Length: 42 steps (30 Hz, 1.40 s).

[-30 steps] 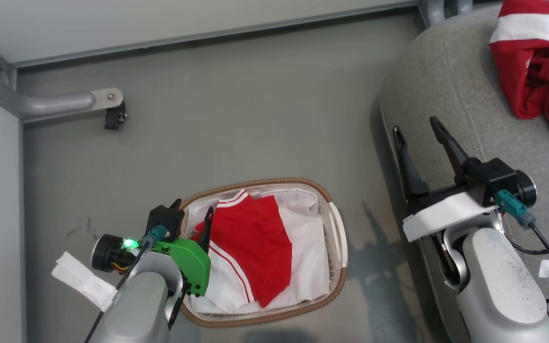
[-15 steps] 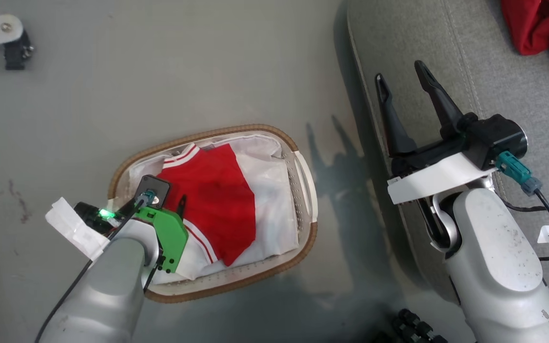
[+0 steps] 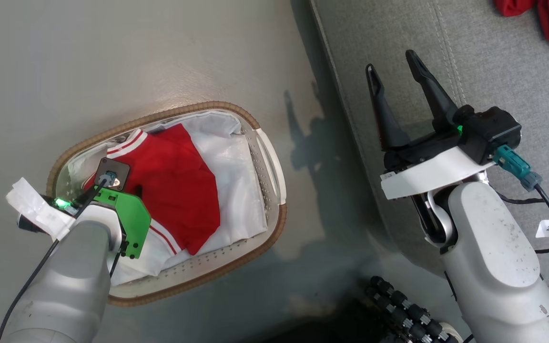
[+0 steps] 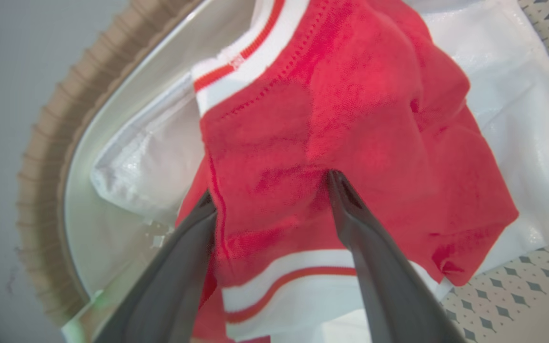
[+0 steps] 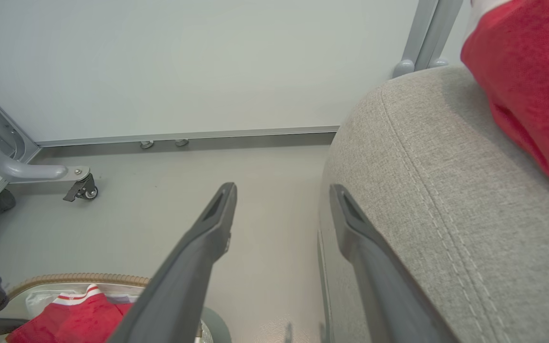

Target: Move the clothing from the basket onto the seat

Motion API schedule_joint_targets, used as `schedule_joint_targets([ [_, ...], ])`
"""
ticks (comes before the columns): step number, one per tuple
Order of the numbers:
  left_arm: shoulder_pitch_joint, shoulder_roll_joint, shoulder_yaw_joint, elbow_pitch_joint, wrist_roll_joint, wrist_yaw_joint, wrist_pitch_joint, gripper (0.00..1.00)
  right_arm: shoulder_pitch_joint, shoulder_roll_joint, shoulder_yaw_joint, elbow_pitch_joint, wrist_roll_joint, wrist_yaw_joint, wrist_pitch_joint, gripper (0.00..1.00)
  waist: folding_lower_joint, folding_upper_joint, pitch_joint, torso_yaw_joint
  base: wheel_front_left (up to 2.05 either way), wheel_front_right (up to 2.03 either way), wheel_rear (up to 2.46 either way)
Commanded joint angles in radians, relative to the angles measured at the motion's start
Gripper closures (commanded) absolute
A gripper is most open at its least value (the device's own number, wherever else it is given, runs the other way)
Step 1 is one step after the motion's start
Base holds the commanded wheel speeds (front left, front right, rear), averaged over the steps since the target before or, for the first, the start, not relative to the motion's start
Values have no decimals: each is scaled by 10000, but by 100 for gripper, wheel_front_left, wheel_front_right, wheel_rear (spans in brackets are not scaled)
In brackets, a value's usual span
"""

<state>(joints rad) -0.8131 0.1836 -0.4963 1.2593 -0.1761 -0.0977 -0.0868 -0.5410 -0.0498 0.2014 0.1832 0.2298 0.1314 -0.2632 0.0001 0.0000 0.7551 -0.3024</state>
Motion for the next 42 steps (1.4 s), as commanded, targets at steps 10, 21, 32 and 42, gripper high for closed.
schedule_joint_targets([
  [10,70,-366,-355,96,-177,-222,38,91,4,-19,-6,51,158,-14,-22,0,-1,0,82,-180,0,0,0],
  [21,547,-684,-765,-73,-410,-326,-840,100,306,-22,-166,305,-165,-14,-24,0,-1,0,-750,282,0,0,0],
  [32,1363,-977,-1782,-1014,-963,-339,-1598,100,1246,-23,-588,855,-972,-14,-24,0,-1,0,-2936,1165,0,0,0],
  [42,1446,-511,-3213,-3008,-1515,-340,-1792,100,2387,-28,-826,1275,-1462,-14,-23,0,-1,0,-5228,1760,0,0,0],
])
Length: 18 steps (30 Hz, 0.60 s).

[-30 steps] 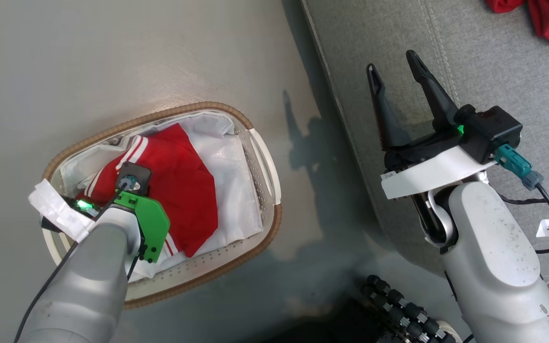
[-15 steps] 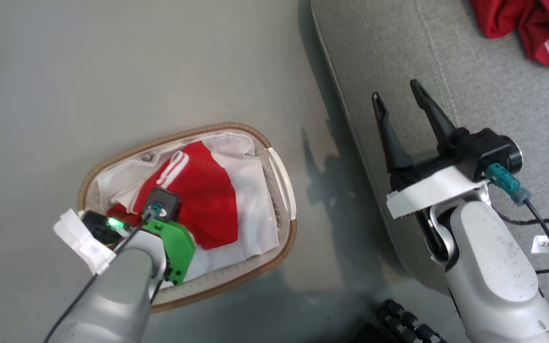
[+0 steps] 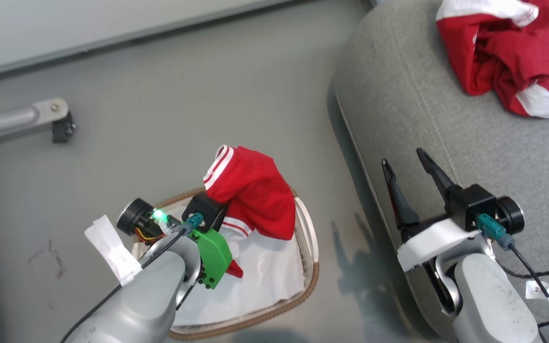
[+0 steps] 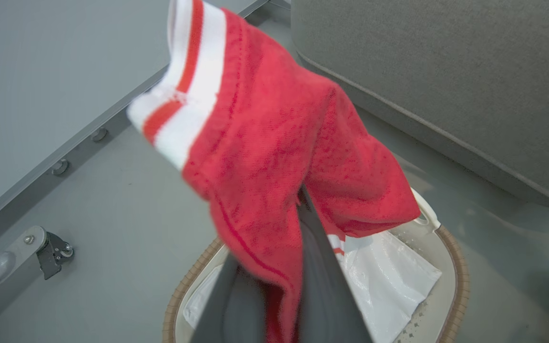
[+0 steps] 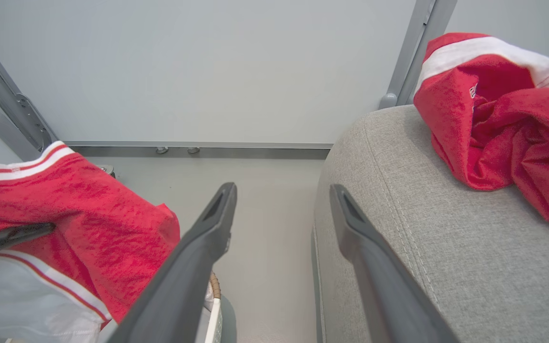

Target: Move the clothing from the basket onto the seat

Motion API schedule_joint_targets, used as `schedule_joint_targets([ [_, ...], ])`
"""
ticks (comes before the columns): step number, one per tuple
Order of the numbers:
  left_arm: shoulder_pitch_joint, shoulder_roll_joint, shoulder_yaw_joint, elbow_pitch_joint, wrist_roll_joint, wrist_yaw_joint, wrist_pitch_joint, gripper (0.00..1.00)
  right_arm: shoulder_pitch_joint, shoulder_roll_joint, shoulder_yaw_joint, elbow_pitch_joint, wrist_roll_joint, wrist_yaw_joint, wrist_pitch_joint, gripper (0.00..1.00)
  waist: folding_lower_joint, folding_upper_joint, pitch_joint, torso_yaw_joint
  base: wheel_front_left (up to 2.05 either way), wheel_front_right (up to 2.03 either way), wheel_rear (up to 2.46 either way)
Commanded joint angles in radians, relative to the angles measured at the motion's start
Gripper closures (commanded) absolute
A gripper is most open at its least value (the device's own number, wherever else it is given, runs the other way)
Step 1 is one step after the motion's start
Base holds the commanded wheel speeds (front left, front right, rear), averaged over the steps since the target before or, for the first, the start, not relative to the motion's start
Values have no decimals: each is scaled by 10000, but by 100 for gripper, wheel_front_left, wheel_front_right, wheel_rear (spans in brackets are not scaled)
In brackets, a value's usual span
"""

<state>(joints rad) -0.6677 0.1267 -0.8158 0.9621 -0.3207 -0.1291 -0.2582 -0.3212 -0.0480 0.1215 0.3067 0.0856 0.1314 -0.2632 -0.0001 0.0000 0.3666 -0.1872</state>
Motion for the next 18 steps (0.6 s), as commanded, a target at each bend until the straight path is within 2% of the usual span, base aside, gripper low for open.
schedule_joint_targets([
  [1,-90,151,-167,-289,-137,-26,-81,100,298,-45,-43,83,-77,-14,-23,0,1,0,-1577,641,0,0,0],
  [11,-1258,1064,-1127,-2319,-490,-16,52,100,981,-42,-20,283,-289,-14,-22,0,1,0,-3042,784,0,0,0],
  [18,-2230,1420,-1400,-3432,-878,-14,419,100,1118,-40,251,321,-245,-14,-23,0,1,0,-3580,746,0,0,0],
])
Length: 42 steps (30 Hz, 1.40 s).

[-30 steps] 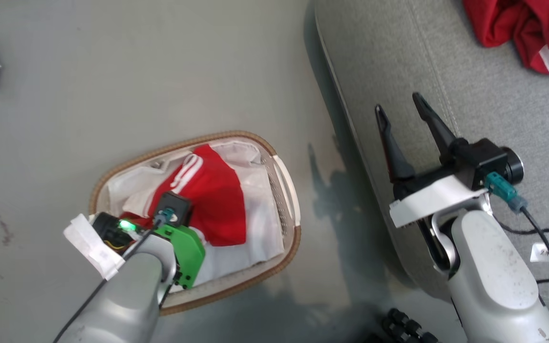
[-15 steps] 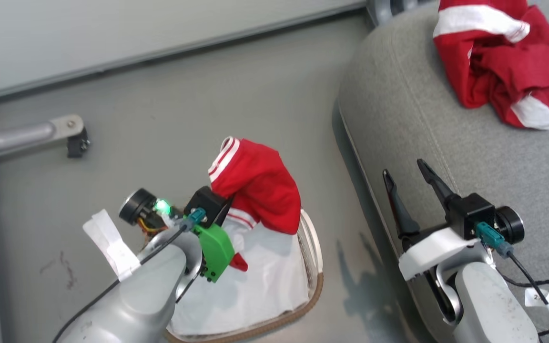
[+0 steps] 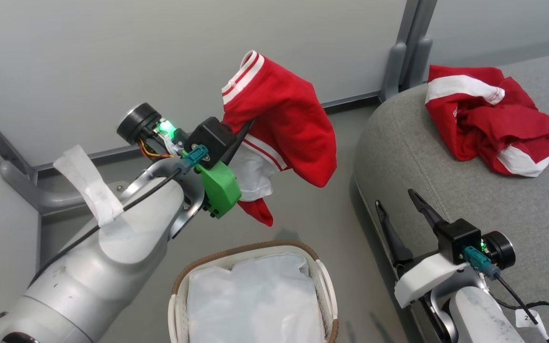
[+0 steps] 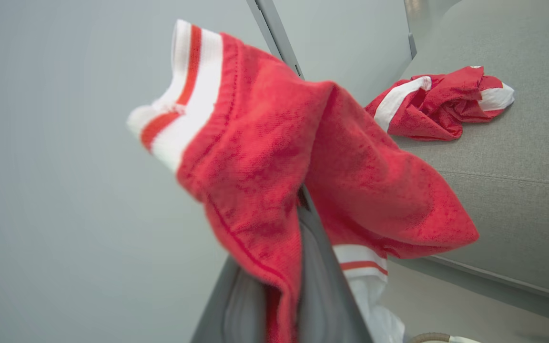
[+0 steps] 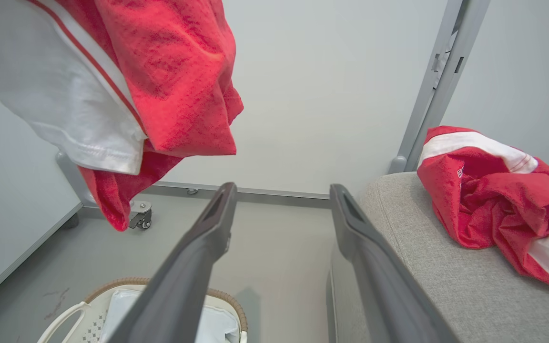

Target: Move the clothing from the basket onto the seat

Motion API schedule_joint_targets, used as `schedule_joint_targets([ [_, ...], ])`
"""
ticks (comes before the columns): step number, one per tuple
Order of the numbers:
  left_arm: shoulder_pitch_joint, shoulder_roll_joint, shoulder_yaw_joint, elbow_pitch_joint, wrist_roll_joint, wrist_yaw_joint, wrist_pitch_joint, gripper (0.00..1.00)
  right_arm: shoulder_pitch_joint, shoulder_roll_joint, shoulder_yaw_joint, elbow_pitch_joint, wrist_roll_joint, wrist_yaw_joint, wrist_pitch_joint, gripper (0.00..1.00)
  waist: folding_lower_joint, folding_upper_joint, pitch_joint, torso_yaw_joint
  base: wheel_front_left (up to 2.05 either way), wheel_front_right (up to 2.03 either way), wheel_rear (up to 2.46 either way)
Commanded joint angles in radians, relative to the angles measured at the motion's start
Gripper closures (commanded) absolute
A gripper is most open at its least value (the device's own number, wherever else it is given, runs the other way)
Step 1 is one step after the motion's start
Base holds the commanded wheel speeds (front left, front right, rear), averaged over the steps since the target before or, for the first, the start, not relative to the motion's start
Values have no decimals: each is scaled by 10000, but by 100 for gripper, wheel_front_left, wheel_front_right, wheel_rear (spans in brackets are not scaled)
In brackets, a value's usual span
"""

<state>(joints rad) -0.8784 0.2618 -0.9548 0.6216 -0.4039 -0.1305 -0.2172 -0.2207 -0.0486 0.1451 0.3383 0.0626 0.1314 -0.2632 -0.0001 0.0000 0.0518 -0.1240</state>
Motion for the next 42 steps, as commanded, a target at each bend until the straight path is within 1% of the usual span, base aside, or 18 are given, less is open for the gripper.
schedule_joint_targets([
  [1,-251,82,2,-153,-91,-2,60,100,88,-36,80,-13,21,-14,-23,0,1,0,-459,107,0,0,0],
  [7,-729,43,42,-591,-196,-1,264,100,-151,-35,560,-74,179,-14,-22,0,1,0,-552,96,0,0,0],
  [15,-903,-116,-88,-1045,-232,30,440,100,-668,-35,1108,68,200,-14,-22,0,1,0,-574,200,0,0,0],
  [27,-1001,-345,-449,-1686,-236,25,559,100,-1981,-33,919,573,-492,-14,-23,0,1,0,-510,506,0,0,0],
  [35,-682,-376,-699,-1929,-282,24,538,100,-2614,-32,1172,736,-502,-14,-23,0,1,0,-529,566,0,0,0],
  [36,-630,-380,-721,-1942,-307,24,528,100,-2689,-32,1250,830,-466,-14,-22,20,1,0,-535,571,0,0,0],
  [37,-598,-382,-740,-1949,-322,24,519,100,-2760,-35,1317,896,-457,-14,-22,58,1,0,-540,576,0,0,0],
  [39,-517,-380,-776,-1947,-365,25,507,100,-2876,-33,1444,1025,-418,-14,-23,93,1,0,-552,587,0,0,0],
  [40,-479,-374,-784,-1938,-392,33,492,100,-2896,-33,1478,1078,-388,-14,-23,100,1,0,-557,592,0,0,0],
  [42,-385,-356,-791,-1904,-475,55,488,100,-2920,-33,1517,1145,-359,-14,-22,100,1,0,-569,606,0,0,0],
])
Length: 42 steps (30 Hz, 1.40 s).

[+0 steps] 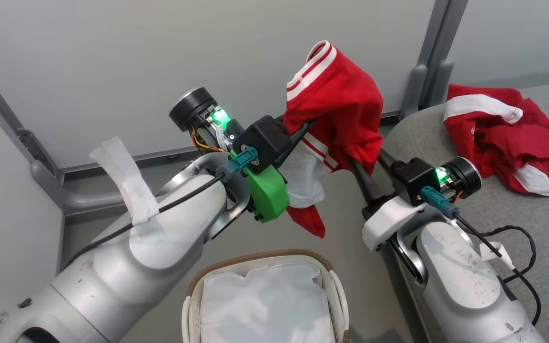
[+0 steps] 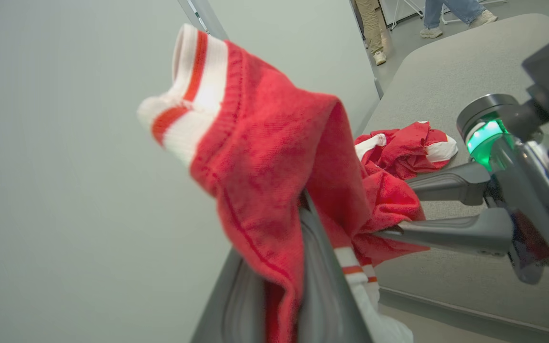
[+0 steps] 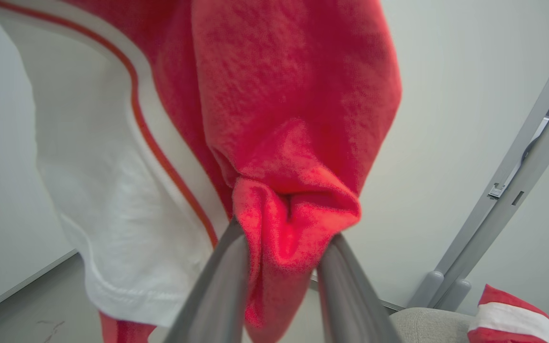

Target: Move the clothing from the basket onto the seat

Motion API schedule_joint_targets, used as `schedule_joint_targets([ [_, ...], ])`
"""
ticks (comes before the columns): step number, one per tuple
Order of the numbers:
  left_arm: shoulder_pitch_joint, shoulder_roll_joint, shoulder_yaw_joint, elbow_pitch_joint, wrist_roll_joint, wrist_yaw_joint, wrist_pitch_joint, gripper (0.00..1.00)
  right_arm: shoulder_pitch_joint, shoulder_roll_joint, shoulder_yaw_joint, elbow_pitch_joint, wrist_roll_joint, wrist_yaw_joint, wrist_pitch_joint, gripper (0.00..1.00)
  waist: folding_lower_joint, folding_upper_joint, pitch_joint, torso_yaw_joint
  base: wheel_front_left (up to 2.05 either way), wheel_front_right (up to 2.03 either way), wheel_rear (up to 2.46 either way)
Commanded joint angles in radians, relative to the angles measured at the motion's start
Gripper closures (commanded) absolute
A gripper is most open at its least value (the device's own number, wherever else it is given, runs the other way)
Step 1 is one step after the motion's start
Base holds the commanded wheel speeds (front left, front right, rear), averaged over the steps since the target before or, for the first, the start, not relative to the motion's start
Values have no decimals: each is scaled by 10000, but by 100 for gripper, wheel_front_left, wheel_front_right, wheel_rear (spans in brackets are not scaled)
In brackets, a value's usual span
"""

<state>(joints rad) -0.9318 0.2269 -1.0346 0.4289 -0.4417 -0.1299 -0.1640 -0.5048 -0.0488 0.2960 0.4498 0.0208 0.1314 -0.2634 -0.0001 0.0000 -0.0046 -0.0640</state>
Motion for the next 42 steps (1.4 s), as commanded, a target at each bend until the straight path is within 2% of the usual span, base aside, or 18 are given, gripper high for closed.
schedule_joint_targets([
  [1,205,-2,17,40,-139,54,-46,100,-92,-31,21,37,71,-14,-21,100,1,0,-6,10,0,0,0],
  [12,793,168,194,459,-640,215,-240,100,57,-31,128,-69,211,-14,-21,100,1,0,-4,-34,0,0,0],
  [13,859,185,215,522,-716,237,-263,96,68,-31,119,-86,218,-14,-21,100,1,0,-3,-46,0,0,0],
  [15,987,215,305,650,-878,263,-332,57,81,-31,80,-125,225,-14,-21,100,1,0,-1,-71,0,0,0],
  [16,1044,229,341,712,-898,283,-352,18,90,-31,57,-149,222,-14,-21,100,1,0,0,-82,0,0,0],
  [17,1127,240,375,781,-945,342,-420,0,102,-31,18,-177,219,-14,-21,100,1,0,1,-94,0,0,0],
  [25,2321,58,732,1121,-1467,654,-874,0,231,-31,-286,-460,182,-14,-21,100,1,0,22,-179,0,0,0],
  [29,3067,-25,960,1053,-1348,764,-1019,0,320,-30,-452,-702,83,-14,-21,100,1,0,57,-221,0,0,0],
  [34,4389,-62,2104,55,-936,868,-1004,0,573,-33,-730,-911,-18,-14,-21,100,1,0,157,-268,0,0,0],
  [42,6256,-386,3695,-557,-129,518,-1005,0,945,-28,-1338,-974,-228,-14,-21,100,1,0,318,-345,0,0,0],
])
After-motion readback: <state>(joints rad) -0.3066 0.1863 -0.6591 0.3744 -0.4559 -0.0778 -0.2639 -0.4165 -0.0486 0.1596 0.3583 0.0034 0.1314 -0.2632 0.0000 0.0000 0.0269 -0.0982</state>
